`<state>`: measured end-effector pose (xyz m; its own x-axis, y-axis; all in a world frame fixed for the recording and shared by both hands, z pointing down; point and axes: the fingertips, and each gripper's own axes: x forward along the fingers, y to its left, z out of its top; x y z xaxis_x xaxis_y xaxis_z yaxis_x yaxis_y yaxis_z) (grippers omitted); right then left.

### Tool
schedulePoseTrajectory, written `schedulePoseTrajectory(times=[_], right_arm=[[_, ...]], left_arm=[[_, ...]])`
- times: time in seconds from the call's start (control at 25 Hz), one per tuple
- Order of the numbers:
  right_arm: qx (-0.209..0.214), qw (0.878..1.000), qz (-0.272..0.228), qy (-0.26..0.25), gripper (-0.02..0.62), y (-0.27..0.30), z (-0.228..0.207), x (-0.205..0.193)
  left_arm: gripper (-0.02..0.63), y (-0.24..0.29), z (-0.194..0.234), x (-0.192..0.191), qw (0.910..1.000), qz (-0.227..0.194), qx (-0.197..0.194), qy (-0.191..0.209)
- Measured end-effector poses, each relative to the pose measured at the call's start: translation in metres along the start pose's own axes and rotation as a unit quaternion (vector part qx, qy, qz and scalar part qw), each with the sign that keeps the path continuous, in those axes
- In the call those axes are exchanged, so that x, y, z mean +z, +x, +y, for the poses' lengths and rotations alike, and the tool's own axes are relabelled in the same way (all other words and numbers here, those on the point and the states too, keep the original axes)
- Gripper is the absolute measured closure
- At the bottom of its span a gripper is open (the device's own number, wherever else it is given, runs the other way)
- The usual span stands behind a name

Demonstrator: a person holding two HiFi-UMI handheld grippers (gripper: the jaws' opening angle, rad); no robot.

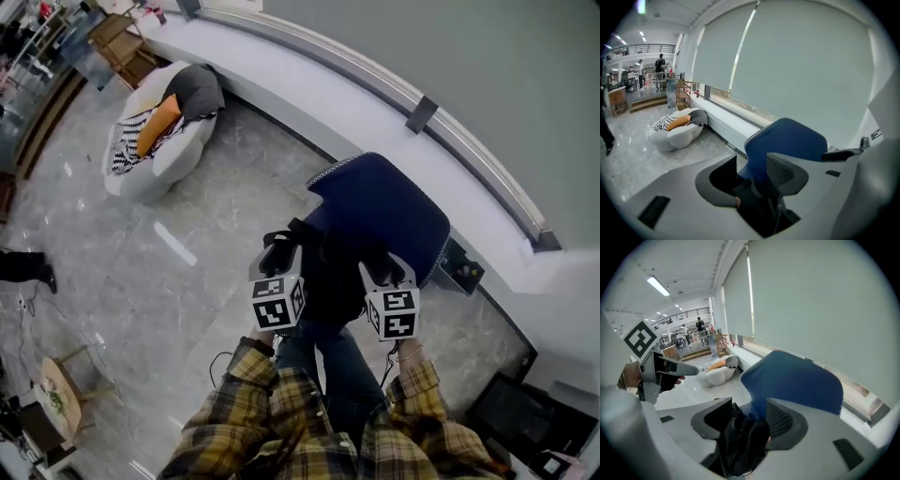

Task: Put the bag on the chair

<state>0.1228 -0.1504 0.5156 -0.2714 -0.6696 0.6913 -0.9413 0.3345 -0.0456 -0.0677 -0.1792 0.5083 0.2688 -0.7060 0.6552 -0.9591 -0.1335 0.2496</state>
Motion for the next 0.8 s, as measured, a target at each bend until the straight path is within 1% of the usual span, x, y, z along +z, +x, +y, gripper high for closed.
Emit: schedulePoseTrajectory(times=[0.16, 0.36, 0.56, 0.68, 0.8], right_arm=[[0.020, 0.999, -0.030, -0.016, 0.370, -0.033, 0.010, 0.037], [0.059, 0.995, -0.075, -0.026, 0.393, -0.065, 0.019, 0.083], [0.076, 0.990, -0.115, -0.032, 0.408, -0.096, 0.025, 0.118], [0.083, 0.986, -0.142, -0.032, 0.423, -0.116, 0.029, 0.137], [0.085, 0.980, -0.175, -0.031, 0.447, -0.133, 0.027, 0.158]], left_arm=[[0.400, -0.029, -0.016, 0.029, 0.9998, -0.014, -0.016, -0.003], [0.420, -0.052, -0.042, 0.072, 0.9973, -0.053, -0.050, 0.002], [0.475, -0.077, -0.070, 0.103, 0.9934, -0.076, -0.083, 0.021], [0.506, -0.095, -0.088, 0.119, 0.9892, -0.097, -0.104, 0.032], [0.531, -0.113, -0.107, 0.139, 0.9822, -0.133, -0.117, 0.060]])
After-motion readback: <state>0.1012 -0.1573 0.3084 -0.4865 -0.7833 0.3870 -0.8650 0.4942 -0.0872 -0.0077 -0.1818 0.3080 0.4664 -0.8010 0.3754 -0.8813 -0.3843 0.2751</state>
